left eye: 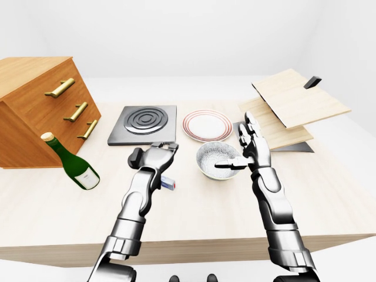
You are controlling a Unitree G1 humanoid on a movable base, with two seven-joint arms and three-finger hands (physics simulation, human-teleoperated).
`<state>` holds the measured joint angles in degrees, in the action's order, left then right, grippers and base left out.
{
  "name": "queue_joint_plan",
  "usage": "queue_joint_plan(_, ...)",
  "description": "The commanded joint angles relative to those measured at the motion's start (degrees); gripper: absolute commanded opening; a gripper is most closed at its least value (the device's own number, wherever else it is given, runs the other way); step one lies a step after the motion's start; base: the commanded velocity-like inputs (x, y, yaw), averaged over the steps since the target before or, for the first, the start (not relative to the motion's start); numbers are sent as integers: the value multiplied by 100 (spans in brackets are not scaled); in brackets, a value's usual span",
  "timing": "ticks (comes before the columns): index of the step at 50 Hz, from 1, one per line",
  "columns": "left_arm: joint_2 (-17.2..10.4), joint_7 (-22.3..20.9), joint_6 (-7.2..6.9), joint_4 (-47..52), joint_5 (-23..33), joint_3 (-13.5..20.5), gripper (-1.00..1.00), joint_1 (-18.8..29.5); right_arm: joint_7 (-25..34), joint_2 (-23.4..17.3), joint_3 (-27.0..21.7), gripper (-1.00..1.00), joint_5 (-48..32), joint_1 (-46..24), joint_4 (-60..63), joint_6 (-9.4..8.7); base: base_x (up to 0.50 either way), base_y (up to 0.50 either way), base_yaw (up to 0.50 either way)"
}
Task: Pick up the cream cheese and put it in the bowl.
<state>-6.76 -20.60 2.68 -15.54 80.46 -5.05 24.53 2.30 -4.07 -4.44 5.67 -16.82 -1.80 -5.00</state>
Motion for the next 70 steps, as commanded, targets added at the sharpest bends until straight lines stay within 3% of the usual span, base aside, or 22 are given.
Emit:
queue_joint_plan(1, 45, 129, 152, -159, -87, -30, 68, 132, -53, -10, -14, 100, 9, -25, 113, 0, 0, 0, 0)
queue_joint_plan(11, 20, 294, 201, -419, -7, -31, 58, 136, -61, -10, -17, 100, 14, -44, 75, 0, 0, 0, 0)
queue_joint_plan(21, 42, 569, 230, -814, 56, -81, 60, 178, -56, 7, -7, 100, 52, -33, 196, 0, 0, 0, 0)
queue_joint_plan(44, 54, 930, 188, -1556, 109, -157, 59, 389, 13, 12, -3, 100, 217, -36, 185, 0, 0, 0, 0)
queue_joint_plan(46, 43, 934, 192, -1610, 99, -147, 36, 440, 10, 13, -2, 100, 214, -35, 179, 0, 0, 0, 0)
queue_joint_plan(52, 36, 923, 176, -1616, 91, -152, 17, 411, 2, 21, 0, 100, 224, -10, 219, 0, 0, 0, 0)
queue_joint_plan(57, 20, 854, 172, -1570, 72, -136, -34, 409, 5, 30, 13, 100, 222, -10, 206, 0, 0, 0, 0)
queue_joint_plan(63, 26, 853, 157, -1650, 64, -142, -51, 427, 29, 18, -6, 100, 231, -25, 113, 0, 0, 0, 0)
queue_joint_plan(67, 28, 884, 153, -1705, 80, -160, -98, 436, 17, 23, -4, 100, 239, -5, 141, 0, 0, 0, 0)
queue_joint_plan(70, 29, 867, 144, -1638, 73, -152, -100, 432, 13, 24, 0, 100, 239, -9, 127, 0, 0, 0, 0)
